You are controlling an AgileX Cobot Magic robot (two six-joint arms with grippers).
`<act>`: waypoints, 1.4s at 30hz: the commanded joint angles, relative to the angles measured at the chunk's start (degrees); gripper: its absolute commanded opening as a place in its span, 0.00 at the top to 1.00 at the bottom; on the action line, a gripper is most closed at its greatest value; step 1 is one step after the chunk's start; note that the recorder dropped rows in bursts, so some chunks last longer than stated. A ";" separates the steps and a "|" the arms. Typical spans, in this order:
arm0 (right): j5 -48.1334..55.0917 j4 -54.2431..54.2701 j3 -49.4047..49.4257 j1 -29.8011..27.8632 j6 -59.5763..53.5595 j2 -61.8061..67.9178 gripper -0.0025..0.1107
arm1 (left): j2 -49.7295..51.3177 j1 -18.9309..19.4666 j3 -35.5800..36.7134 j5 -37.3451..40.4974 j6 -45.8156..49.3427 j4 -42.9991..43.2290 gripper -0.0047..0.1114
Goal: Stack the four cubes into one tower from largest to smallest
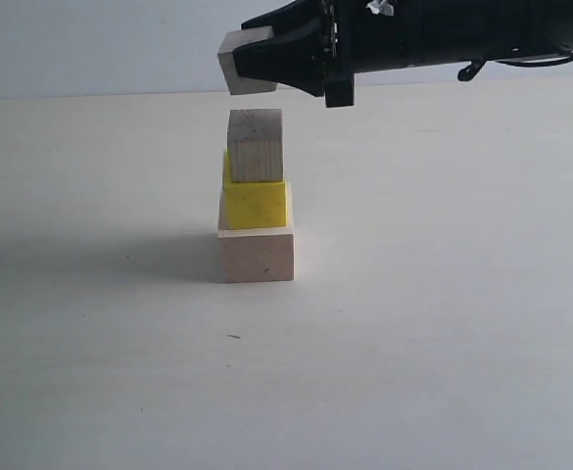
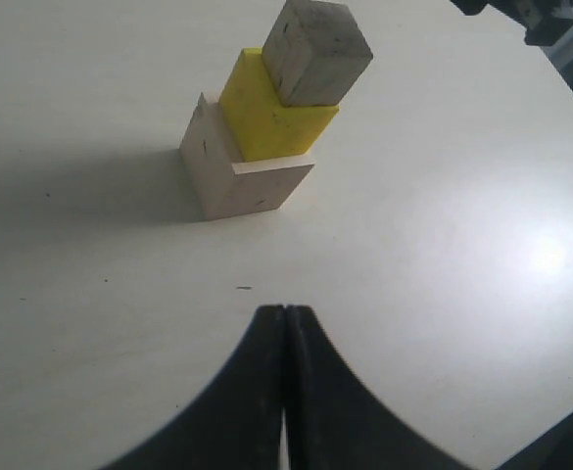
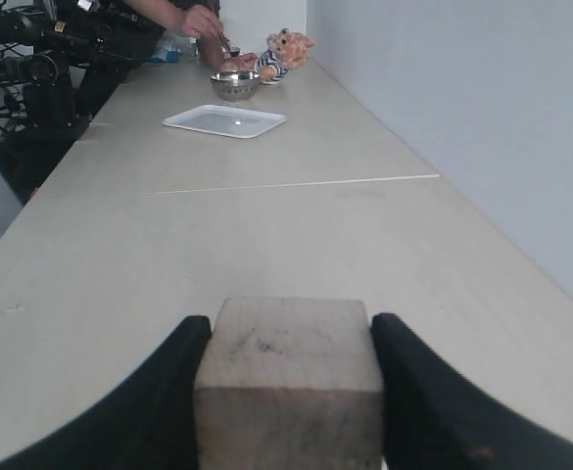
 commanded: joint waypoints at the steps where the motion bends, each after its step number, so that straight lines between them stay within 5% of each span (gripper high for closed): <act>1: 0.61 0.73 -0.22 1.19 -0.62 0.54 0.98 | -0.17 0.20 0.04 -0.93 0.26 -0.02 0.96; 42: 0.61 -1.95 -0.22 0.24 0.53 2.17 0.98 | -0.17 0.20 0.04 -0.69 0.26 -0.50 0.96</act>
